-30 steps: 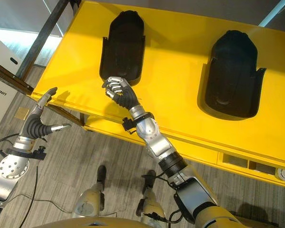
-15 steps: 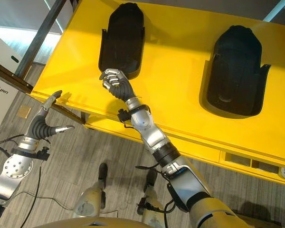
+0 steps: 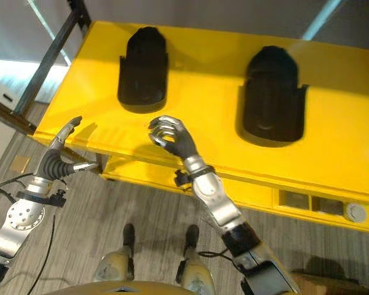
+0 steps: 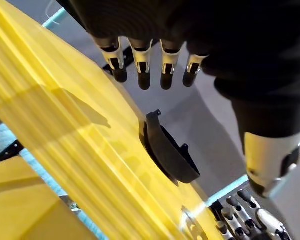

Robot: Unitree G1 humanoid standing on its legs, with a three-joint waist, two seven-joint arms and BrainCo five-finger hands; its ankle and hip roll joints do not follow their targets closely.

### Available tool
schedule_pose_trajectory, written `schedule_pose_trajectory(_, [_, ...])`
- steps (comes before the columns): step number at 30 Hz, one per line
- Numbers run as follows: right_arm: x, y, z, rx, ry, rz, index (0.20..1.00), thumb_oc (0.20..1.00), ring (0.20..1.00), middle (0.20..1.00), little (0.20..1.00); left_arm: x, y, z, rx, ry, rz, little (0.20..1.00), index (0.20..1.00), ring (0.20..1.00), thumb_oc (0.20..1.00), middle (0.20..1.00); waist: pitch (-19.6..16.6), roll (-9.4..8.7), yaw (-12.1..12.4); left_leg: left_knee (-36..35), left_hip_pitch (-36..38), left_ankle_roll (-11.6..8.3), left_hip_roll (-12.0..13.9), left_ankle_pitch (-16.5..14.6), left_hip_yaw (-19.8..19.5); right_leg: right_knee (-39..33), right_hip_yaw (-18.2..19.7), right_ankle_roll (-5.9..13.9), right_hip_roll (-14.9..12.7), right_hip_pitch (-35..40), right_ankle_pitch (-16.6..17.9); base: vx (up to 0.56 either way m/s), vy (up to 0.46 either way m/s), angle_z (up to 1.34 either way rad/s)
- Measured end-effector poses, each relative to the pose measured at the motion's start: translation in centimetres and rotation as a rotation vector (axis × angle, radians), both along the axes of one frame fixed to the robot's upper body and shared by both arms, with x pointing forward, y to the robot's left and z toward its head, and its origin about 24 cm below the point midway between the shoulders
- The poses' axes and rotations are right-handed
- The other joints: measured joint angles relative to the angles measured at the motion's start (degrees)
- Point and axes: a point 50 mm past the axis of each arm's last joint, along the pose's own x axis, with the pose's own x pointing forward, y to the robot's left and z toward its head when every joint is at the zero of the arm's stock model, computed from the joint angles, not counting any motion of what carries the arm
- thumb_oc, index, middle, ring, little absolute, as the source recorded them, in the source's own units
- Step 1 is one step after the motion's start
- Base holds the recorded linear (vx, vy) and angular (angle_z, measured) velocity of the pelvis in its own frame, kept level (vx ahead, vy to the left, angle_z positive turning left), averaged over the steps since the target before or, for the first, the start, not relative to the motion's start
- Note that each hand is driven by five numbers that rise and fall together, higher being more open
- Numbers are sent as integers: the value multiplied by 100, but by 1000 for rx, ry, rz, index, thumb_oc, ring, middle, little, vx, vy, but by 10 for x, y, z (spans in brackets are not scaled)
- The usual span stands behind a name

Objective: Move parts from the plastic box to the shelf.

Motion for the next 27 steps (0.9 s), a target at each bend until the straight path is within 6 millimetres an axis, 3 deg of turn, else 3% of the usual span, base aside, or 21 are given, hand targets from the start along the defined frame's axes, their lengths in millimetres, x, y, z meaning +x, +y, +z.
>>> schedule_pose_trajectory(1, [-8,-22,2,41,-7,-72,1000,1000,1000,1000,1000,-4,2,-4,2,26,3,1000,1000,1000,1000,1000,-16,-73,-139,3,201,8,13,-59,239,78,211,16,24,14,-13,34,30,-66])
schedule_pose_trajectory(4, [-19,-54,-1,54,-9,-179,1000,1000,1000,1000,1000,-5,8,-4,9,35,20,1000,1000,1000,1000,1000,-90,-217,-503,2,462,-19,29,-112,525,84,439,11,87,92,-9,45,8,-56])
schedule_pose_trajectory(8, [-43,-85,-29,59,111,-281,1000,1000,1000,1000,1000,-11,21,-6,2,46,80,1000,1000,1000,1000,1000,-249,-322,-710,-1,899,-71,118,-265,928,87,848,11,221,292,-9,34,-15,-57])
schedule_pose_trajectory(10, [-53,-93,-37,54,144,-302,1000,1000,1000,1000,1000,-11,20,-8,0,52,79,1000,1000,1000,1000,1000,-296,-341,-900,1,1029,-81,151,-286,1042,66,823,6,246,363,-5,45,-23,-23])
schedule_pose_trajectory(11, [-59,-95,-42,46,172,-304,699,699,699,699,699,-12,18,-10,-5,59,77,1000,1000,1000,1000,1000,-372,-338,-883,0,1034,-81,159,-285,1064,71,861,-3,272,373,2,43,-26,-14])
schedule_pose_trajectory(12, [-60,-96,-44,44,181,-306,200,200,200,200,200,-13,18,-11,-5,68,74,1000,1000,1000,1000,1000,-420,-338,-896,-2,1033,-84,175,-291,1070,58,876,-2,280,372,1,85,-24,-14])
schedule_pose_trajectory(16, [-62,-96,-48,42,198,-291,200,200,200,200,200,-15,17,-17,-17,98,72,1000,1000,1000,1000,1000,-551,-323,-895,-4,1215,-104,186,-316,1176,45,952,-2,323,507,0,41,-20,-11])
schedule_pose_trajectory(20, [-59,-91,-51,28,206,-267,200,200,200,200,200,-20,17,-23,-15,126,75,1000,1000,1000,1000,1000,-905,-317,-863,-37,1331,-111,184,-365,1192,19,958,-4,318,592,-8,52,-26,0])
schedule_pose_trajectory(24, [-51,-82,-52,-32,202,-236,200,200,200,200,200,-21,18,-25,-8,136,77,1000,1000,1000,1000,1000,-1007,-309,-741,-39,1325,-71,188,-398,1173,14,946,-4,289,639,-9,38,-43,4])
schedule_pose_trajectory(27, [-43,-88,-55,-97,213,-261,200,200,200,200,200,-21,16,-27,-8,146,70,1000,1000,1000,1000,1000,-1015,-290,-663,-39,1276,-79,177,-398,1044,-18,801,-3,242,685,-9,24,-46,19])
